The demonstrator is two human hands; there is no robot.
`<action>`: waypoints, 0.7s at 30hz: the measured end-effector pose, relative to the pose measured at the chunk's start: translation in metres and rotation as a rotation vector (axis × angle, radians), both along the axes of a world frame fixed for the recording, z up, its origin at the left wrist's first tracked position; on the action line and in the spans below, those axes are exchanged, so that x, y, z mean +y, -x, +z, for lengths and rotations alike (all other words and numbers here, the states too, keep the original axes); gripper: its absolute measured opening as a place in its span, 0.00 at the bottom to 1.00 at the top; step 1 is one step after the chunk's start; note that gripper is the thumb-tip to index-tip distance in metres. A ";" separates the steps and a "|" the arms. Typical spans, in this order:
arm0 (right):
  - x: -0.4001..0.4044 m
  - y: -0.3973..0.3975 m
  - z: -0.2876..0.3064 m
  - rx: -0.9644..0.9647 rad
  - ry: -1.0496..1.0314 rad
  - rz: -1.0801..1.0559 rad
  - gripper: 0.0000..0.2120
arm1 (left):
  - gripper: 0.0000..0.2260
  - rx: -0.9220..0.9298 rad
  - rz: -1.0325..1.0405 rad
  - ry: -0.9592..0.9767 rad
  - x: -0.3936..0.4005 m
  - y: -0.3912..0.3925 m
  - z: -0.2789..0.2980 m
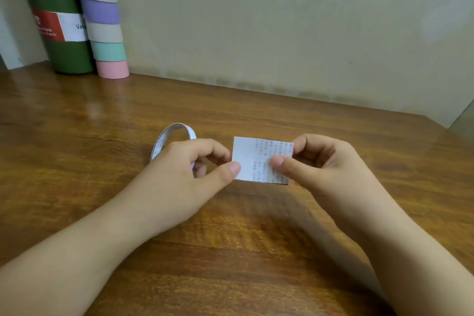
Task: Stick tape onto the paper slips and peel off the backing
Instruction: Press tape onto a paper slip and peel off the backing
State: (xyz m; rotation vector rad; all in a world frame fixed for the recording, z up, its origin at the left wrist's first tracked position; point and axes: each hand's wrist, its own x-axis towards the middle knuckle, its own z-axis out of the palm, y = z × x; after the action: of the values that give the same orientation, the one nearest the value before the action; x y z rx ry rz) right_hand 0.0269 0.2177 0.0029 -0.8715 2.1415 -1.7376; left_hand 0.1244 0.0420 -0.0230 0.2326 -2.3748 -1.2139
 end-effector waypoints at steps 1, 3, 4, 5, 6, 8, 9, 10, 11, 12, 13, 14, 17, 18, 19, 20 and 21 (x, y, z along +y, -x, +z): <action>-0.001 -0.001 -0.001 -0.003 0.027 0.014 0.07 | 0.11 0.020 -0.029 -0.060 0.001 0.001 0.000; -0.005 -0.003 -0.004 -0.001 0.070 0.035 0.10 | 0.09 0.068 -0.062 -0.146 0.003 0.002 0.001; -0.007 -0.004 -0.004 0.002 0.087 0.040 0.11 | 0.08 0.089 -0.064 -0.181 0.004 0.002 0.002; -0.008 -0.005 -0.005 0.002 0.104 0.040 0.12 | 0.08 0.106 -0.061 -0.207 0.004 0.002 0.002; -0.009 -0.006 -0.004 -0.004 0.123 0.036 0.12 | 0.08 0.119 -0.057 -0.225 0.005 0.002 0.002; -0.010 -0.007 -0.004 -0.017 0.151 0.016 0.13 | 0.09 0.141 -0.052 -0.250 0.005 0.003 0.002; -0.010 -0.008 -0.003 -0.016 0.152 0.003 0.14 | 0.08 0.151 -0.052 -0.256 0.005 0.002 0.003; -0.010 -0.009 -0.003 -0.010 0.148 -0.008 0.16 | 0.08 0.162 -0.050 -0.258 0.006 0.003 0.003; -0.010 -0.009 -0.002 -0.001 0.147 -0.018 0.16 | 0.08 0.172 -0.047 -0.259 0.006 0.003 0.003; -0.011 -0.010 -0.001 0.006 0.147 -0.028 0.16 | 0.08 0.179 -0.044 -0.261 0.006 0.003 0.003; -0.011 -0.011 -0.001 0.010 0.148 -0.037 0.15 | 0.08 0.185 -0.041 -0.269 0.006 0.004 0.003; -0.012 -0.012 0.000 0.012 0.149 -0.047 0.15 | 0.08 0.190 -0.041 -0.279 0.007 0.004 0.003; -0.012 -0.013 0.000 0.017 0.164 -0.064 0.14 | 0.08 0.196 -0.047 -0.302 0.007 0.004 0.002; -0.013 -0.013 0.001 0.018 0.166 -0.064 0.14 | 0.08 0.197 -0.047 -0.307 0.007 0.004 0.002; -0.013 -0.014 0.001 0.020 0.168 -0.064 0.12 | 0.08 0.200 -0.047 -0.311 0.007 0.004 0.002; -0.013 -0.014 0.001 0.021 0.169 -0.062 0.11 | 0.08 0.202 -0.046 -0.315 0.007 0.004 0.002; -0.013 -0.014 0.000 0.020 0.173 -0.061 0.10 | 0.08 0.202 -0.045 -0.320 0.007 0.004 0.002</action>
State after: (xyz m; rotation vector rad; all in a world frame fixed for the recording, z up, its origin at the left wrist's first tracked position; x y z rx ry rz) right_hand 0.0406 0.2048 0.0033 -0.8781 2.0742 -1.9761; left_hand 0.1209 0.0489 -0.0212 0.1492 -2.0180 -1.5596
